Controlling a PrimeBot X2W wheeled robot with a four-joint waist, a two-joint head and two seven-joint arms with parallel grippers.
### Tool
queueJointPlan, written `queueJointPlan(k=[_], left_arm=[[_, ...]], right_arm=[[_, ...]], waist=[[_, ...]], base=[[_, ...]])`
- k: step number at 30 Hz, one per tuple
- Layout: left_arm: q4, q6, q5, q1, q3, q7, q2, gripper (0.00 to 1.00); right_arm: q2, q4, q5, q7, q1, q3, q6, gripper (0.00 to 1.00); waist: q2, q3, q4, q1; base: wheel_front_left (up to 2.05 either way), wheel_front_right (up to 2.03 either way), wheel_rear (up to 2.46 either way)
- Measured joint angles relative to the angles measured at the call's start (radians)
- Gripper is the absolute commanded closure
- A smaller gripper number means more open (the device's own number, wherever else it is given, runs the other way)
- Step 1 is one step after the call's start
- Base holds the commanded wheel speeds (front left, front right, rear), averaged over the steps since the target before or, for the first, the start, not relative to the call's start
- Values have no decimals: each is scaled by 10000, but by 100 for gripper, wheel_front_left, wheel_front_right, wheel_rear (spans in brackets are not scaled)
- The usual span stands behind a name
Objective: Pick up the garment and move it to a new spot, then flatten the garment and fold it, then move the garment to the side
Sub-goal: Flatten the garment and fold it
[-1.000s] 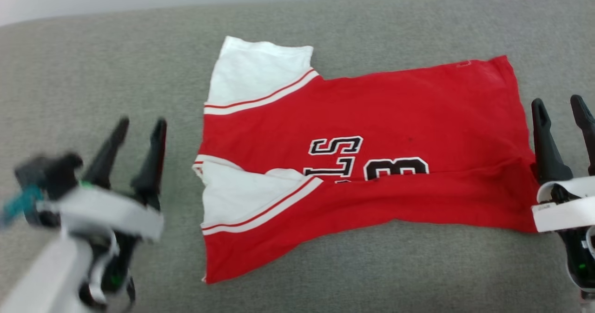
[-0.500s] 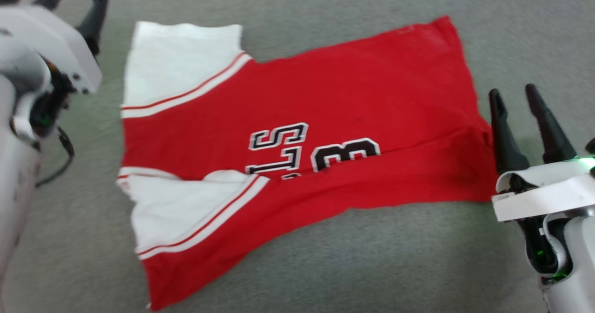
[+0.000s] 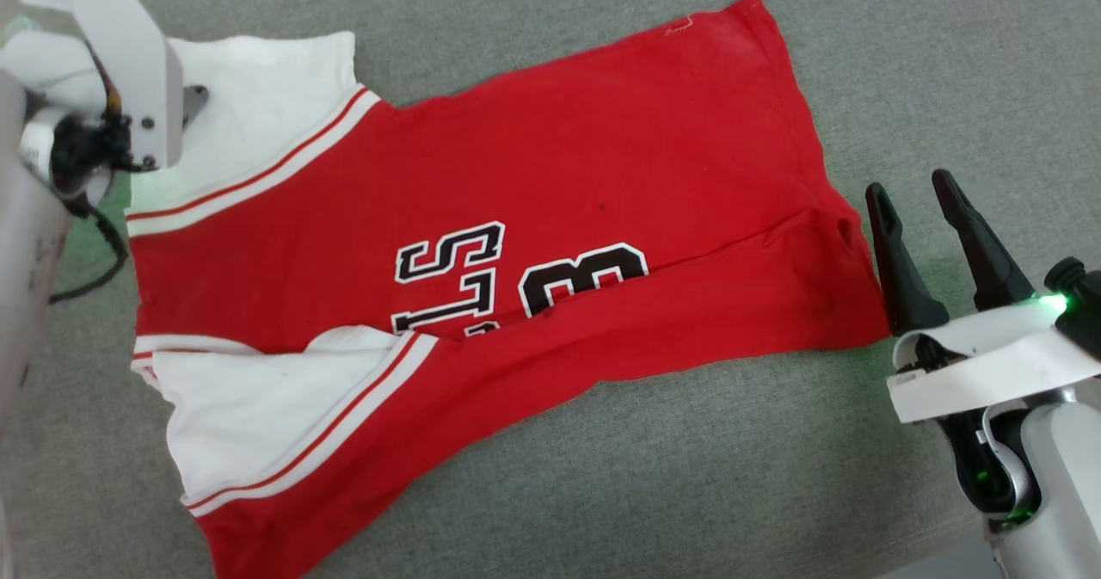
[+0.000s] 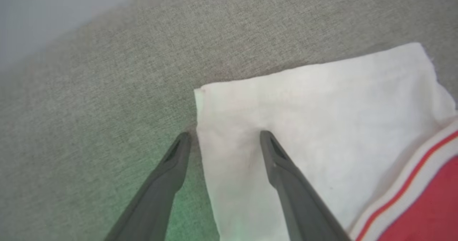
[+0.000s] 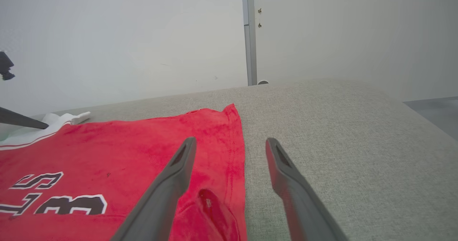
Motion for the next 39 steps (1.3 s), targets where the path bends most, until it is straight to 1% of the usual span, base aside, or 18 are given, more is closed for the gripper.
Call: queueJointPlan(k=[5, 6, 7, 8, 11, 14, 17, 20, 24, 27, 30, 34, 37, 39], left_arm=[[140, -42, 54, -302, -230, 155, -92, 0], [150, -52, 36, -321, -270, 171, -109, 21], [146, -88, 23, -351, -324, 236, -115, 66], [138, -92, -12, -387, -378, 280, -123, 100], [130, -104, -171, -412, -451, 265, -242, 100], [138, -146, -288, -410, -510, 92, -286, 100], [115, -146, -414, -410, -596, -29, -288, 100], [13, -146, -552, -428, -750, -65, -303, 100], [-186, -146, -694, -594, -991, -201, -441, 100], [-293, -146, -790, -710, -1145, -376, -541, 100], [-372, -146, -892, -894, -1306, -468, -660, 100], [-430, -148, -955, -1099, -1509, -606, -823, 100], [-468, -148, -1127, -1200, -1638, -734, -957, 100], [-481, -163, -1179, -1300, -1745, -807, -1018, 100]], right_arm=[[-6, -144, -2, -10, -174, 142, 0, 0], [-17, -151, -2, -10, -188, 196, 0, 0], [-38, -169, -2, -10, -202, 244, 0, 0], [-73, -173, -2, -10, -231, 299, 0, 0], [-236, -245, 71, 173, -323, 485, 0, 0], [-508, -297, 115, 744, -786, 702, 0, 0], [-905, -199, 222, 1843, -1705, 922, 0, 0], [-1250, 207, 564, 3262, -2898, 1227, 2, 0], [-1507, 1154, 1628, 5095, -4525, 1730, 0, 0], [-1952, 2098, 1854, 6274, -5639, 2489, 2, 0], [-2038, 3139, 2146, 7168, -6563, 2993, 2, 0], [-2153, 4224, 2589, 8050, -7470, 3536, 0, 0], [-2150, 4794, 2894, 8232, -7852, 3902, 2, 0], [-2255, 5156, 2938, 8274, -8092, 4213, 0, 0]], waist=[[0, 190, -15, 0], [0, 217, -24, 1], [0, 240, -31, 0], [0, 257, -31, 0], [0, 267, 25, 0], [0, 256, 103, 1], [0, 246, 181, 1], [0, 252, 289, 1], [0, 344, 536, 1], [0, 456, 745, 1], [0, 593, 952, 1], [0, 787, 1220, 0], [0, 908, 1410, 0], [0, 995, 1521, 1]], base=[[0, 0, 0], [0, 0, 0], [0, 0, 0], [0, 0, 0], [0, 0, 0], [0, 0, 0], [0, 0, 0], [0, 0, 0], [0, 0, 0], [0, 0, 0], [0, 0, 0], [0, 0, 0], [0, 0, 0], [0, 0, 0]])
